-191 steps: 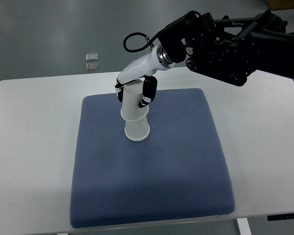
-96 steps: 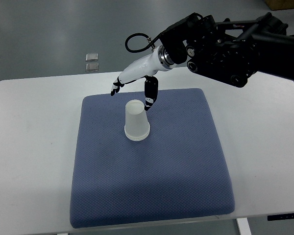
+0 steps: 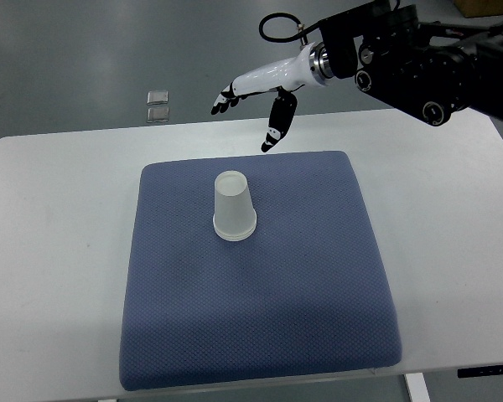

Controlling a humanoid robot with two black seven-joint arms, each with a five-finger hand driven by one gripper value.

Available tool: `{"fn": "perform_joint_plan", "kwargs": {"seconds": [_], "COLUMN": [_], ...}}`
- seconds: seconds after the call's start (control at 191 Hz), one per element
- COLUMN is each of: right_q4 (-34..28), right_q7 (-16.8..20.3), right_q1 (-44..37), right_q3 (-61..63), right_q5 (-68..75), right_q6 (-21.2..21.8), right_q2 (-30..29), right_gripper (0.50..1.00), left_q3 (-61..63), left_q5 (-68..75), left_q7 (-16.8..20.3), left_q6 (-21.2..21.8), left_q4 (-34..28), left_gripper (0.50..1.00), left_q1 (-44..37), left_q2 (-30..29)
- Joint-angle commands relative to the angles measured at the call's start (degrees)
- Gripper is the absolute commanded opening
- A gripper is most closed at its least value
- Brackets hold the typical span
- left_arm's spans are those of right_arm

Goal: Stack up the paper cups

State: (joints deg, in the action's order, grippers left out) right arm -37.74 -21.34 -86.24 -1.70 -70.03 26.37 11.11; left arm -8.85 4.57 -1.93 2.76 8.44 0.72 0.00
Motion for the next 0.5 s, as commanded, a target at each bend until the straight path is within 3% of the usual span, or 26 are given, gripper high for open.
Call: {"fn": "perform_joint_plan", "kwargs": {"seconds": [0.0, 0.324, 0.497], "right_q4": [2.76, 12.25, 13.13], "right_q7": [0.07, 0.07, 0.16], "right_q1": [1.51, 8.81, 12.59], "right_q3": [0.73, 0.82, 0.82], "right_q5": [4.9, 33.74, 51.74], "right_q6": [-0.52, -1.14, -5.27], "right_q2": [2.25, 3.92, 3.66], "right_gripper": [0.899, 0.899, 0.899], "left_q3": [0.06, -0.03, -0.03], "left_q5": [0.0, 0.0, 0.0], "left_q7": [0.0, 0.0, 0.0], "left_q6": [-0.03, 0.06, -0.03], "left_q4": [0.0, 0.0, 0.0], "left_gripper": [1.0, 1.0, 1.0], "left_q1": [-0.01, -0.01, -0.02], "left_q2": [0.0, 0.0, 0.0]}}
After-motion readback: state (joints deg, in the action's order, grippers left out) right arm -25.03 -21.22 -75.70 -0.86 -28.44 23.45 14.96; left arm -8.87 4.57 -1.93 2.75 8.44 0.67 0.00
